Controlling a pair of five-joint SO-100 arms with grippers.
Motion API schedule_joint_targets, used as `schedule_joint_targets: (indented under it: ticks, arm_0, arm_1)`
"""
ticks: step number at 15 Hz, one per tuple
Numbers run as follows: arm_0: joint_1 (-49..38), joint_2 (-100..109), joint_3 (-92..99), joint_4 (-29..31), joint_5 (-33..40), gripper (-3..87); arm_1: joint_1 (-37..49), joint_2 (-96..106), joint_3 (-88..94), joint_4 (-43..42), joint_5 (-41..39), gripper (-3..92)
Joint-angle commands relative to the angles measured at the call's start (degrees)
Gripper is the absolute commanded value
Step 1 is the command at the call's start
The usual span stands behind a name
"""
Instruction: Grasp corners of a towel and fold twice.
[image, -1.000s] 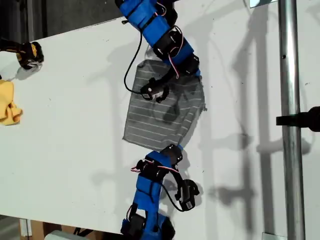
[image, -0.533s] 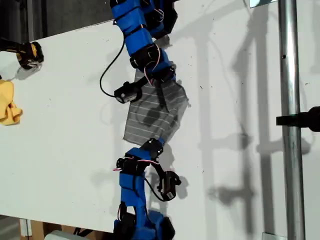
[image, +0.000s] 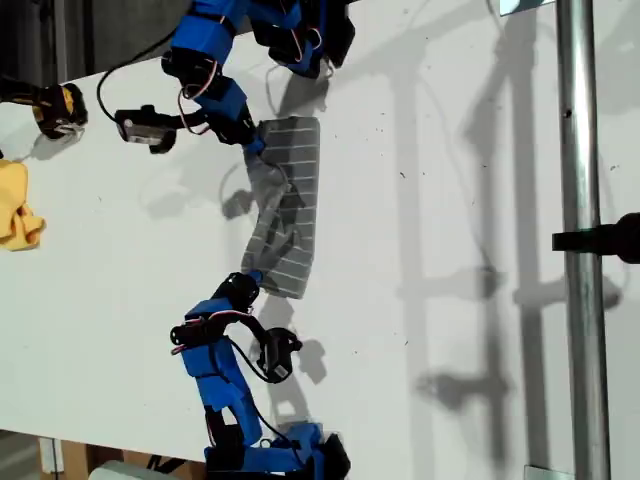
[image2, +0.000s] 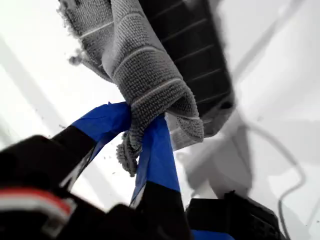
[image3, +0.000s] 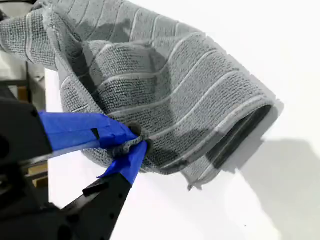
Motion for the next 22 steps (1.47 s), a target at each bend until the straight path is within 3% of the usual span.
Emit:
schedule_joint_targets:
  ticks: [1,4,7,14,18,22]
  arm_0:
    - [-4.1,4.7,-1.5,-3.7,2.3,-2.6]
    - [-8.0,4.3,-1.9,-8.1,4.8,-2.6]
    - [-8.6,4.0,-0.4,-8.3,5.4,-2.6]
    - [-2.7,-4.1,0.4,-6.1,-3.6,-2.5]
    - [-0.6,-10.6,-2.2,-4.0,-8.3,-2.4]
    - [-2.5,-14.9,-3.2,-1.4,-11.7,4.0]
  arm_1:
    - [8.5,5.1,-2.5,0.6,-5.0,-0.1]
    - [15.9,8.7,-4.0,-0.1,-9.5,-0.1]
    - [15.7,9.9,-1.0,-2.4,-11.2,-0.1]
    - [1.0,15.1,25.0,-15.2,5.3,-0.1]
    - [1.2,12.5,32.4,-18.1,15.7,-0.1]
    - [4.0,11.3,35.0,-18.1,18.2,-0.1]
